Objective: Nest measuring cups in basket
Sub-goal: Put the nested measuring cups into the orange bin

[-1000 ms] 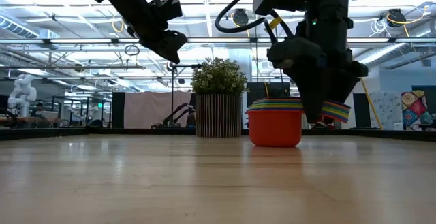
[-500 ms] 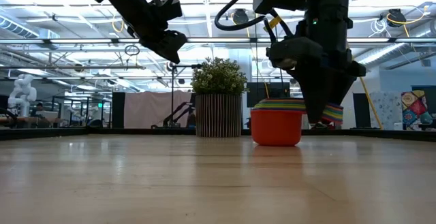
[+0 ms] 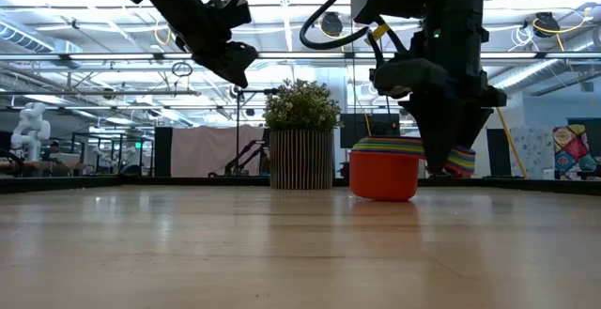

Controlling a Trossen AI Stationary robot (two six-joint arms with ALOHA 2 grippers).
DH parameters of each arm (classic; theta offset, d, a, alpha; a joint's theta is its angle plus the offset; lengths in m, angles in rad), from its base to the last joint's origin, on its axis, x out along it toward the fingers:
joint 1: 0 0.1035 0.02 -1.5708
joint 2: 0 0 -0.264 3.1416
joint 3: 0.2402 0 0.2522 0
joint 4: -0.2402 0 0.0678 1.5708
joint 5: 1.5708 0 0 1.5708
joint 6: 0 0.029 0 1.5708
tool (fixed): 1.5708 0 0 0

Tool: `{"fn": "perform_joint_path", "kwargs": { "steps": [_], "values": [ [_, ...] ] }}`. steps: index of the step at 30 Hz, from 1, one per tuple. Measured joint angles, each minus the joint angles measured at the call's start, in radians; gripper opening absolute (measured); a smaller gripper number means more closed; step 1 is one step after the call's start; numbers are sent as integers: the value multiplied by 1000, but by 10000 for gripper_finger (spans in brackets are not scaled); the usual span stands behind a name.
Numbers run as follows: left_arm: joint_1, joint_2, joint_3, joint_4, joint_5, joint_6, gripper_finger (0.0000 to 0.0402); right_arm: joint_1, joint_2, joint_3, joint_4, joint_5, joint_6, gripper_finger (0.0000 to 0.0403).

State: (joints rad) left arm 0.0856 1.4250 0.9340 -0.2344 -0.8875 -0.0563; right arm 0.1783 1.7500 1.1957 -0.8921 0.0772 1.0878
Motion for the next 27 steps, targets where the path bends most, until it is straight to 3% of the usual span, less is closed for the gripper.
{"fn": "perform_joint_path", "kwargs": {
  "steps": [27],
  "values": [
    [12,0,0,-2,0,1,186,14,-50,39,-103,-3,25,126]
  ]
}}
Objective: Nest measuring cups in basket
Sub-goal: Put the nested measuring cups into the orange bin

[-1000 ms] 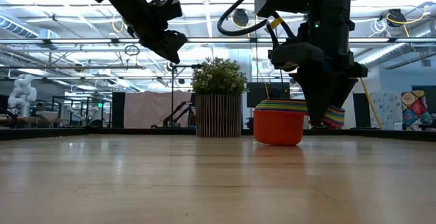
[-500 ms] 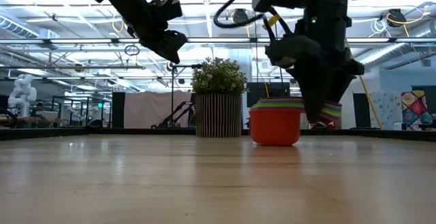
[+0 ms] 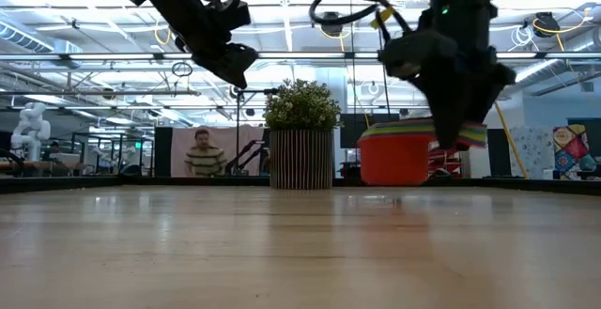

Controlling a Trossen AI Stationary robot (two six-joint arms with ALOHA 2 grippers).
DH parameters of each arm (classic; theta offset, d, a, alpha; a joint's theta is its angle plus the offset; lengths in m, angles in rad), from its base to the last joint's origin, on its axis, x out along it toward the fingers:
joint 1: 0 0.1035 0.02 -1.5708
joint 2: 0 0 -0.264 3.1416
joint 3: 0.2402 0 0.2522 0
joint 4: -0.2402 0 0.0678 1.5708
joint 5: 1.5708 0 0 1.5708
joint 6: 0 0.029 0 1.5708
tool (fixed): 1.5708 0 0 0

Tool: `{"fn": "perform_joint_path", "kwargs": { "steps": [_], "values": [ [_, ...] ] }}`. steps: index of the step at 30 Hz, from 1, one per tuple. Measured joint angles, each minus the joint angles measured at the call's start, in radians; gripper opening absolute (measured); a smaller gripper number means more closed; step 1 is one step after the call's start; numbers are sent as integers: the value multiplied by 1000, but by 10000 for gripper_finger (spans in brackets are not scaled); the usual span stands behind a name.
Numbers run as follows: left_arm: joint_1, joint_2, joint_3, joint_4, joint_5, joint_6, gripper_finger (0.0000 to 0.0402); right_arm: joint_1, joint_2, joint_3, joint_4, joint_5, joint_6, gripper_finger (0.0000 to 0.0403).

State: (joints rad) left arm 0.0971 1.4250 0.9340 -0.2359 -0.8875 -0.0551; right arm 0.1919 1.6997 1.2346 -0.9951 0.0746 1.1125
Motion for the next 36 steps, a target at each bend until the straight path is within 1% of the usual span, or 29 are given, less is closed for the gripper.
{"fn": "perform_joint_path", "kwargs": {
  "steps": [11,18,23,26,32,36],
  "values": [
    [70,0,0,-8,0,17,186,71,-85,0,-123,-4,145,126],
    [119,0,0,-8,0,35,186,136,-150,4,-208,-52,287,126],
    [140,0,0,-7,6,35,186,186,-156,88,-373,-50,319,126],
    [151,0,0,-3,50,31,186,211,-156,139,-440,-48,336,126],
    [169,0,0,1,69,15,186,296,-156,213,-491,-46,382,126],
    [192,0,0,2,71,0,186,372,-155,249,-509,-73,426,126]
  ]
}}
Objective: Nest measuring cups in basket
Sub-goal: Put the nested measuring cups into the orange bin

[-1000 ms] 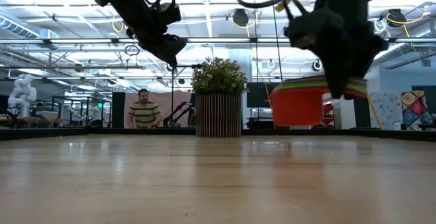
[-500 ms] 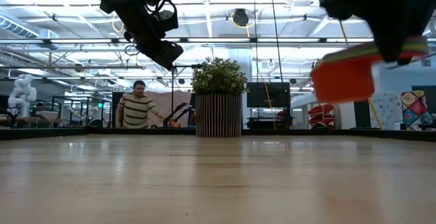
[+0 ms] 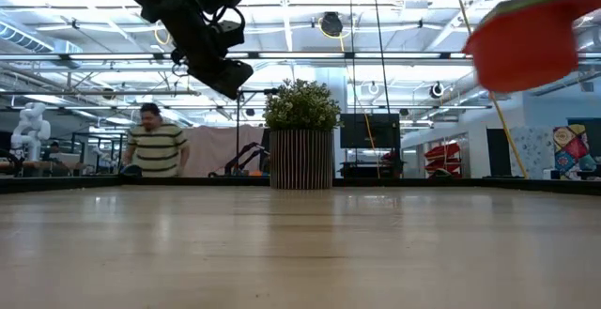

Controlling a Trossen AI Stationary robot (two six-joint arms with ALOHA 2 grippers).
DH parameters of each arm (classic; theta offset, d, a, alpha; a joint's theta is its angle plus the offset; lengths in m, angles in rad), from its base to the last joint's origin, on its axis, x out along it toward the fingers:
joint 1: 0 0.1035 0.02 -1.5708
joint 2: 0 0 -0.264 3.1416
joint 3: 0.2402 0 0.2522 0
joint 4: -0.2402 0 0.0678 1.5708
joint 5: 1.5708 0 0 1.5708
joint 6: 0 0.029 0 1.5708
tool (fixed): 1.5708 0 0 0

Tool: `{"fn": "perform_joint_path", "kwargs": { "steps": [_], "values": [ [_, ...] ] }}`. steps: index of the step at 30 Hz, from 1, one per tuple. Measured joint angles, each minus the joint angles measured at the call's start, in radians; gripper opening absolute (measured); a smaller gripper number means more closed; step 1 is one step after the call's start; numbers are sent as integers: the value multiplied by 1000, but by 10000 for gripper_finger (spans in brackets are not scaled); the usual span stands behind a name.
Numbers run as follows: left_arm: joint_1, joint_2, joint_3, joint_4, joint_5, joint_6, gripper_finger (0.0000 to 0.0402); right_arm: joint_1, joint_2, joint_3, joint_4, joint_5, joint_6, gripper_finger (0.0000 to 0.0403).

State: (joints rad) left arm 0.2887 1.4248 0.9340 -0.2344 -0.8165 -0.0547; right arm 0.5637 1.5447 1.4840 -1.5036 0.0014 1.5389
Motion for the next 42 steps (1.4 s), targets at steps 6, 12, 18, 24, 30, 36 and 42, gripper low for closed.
{"fn": "perform_joint_path", "kwargs": {
  "steps": [6,12,18,24,30,36,42],
  "values": [
    [35,0,0,-16,1,-46,186,151,-1,69,-39,-31,124,126],
    [49,0,0,-81,0,-128,186,349,-1,84,-35,-56,361,126],
    [36,0,0,-165,0,-198,186,513,14,84,81,-82,718,126],
    [12,0,0,-196,0,-264,186,545,97,84,176,-155,753,126],
    [-15,0,0,-195,-1,-298,186,545,127,84,182,-163,753,126],
    [-49,0,0,-196,-3,-323,186,543,127,65,137,-189,751,126],
    [-76,0,0,-195,-3,-321,186,554,127,30,152,-190,728,126]
  ]
}}
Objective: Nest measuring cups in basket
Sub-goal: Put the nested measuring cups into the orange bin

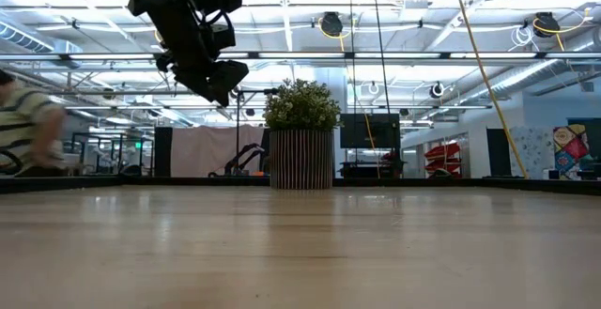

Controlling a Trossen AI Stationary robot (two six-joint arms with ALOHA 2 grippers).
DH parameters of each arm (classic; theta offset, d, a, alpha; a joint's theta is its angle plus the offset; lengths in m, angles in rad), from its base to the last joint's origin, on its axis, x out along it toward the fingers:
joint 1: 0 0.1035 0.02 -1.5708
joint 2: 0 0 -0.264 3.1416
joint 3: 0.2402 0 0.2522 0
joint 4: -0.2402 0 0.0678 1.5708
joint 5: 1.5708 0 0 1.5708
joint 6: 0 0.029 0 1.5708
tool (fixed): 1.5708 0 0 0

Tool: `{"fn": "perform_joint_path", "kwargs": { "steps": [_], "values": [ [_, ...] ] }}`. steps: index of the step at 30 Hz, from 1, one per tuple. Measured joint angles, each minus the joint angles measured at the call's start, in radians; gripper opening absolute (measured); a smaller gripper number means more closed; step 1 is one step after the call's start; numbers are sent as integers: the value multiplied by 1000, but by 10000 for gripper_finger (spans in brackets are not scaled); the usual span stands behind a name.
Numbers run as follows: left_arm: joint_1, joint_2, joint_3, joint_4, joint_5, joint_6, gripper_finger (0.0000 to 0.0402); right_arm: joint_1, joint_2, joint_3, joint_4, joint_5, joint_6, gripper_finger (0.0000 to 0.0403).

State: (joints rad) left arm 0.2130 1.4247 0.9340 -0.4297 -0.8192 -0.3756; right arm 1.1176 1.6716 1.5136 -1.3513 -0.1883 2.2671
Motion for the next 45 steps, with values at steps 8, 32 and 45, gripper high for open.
{"fn": "perform_joint_path", "kwargs": {
  "steps": [8,32,45],
  "values": [
    [-1,0,0,-4,0,-17,186,10,0,-80,96,-52,-1,126],
    [-1,0,0,-5,1,-19,186,18,0,-121,81,-53,-465,126],
    [-26,0,0,-4,2,-21,186,30,0,-121,7,-53,-725,126]
  ]
}}
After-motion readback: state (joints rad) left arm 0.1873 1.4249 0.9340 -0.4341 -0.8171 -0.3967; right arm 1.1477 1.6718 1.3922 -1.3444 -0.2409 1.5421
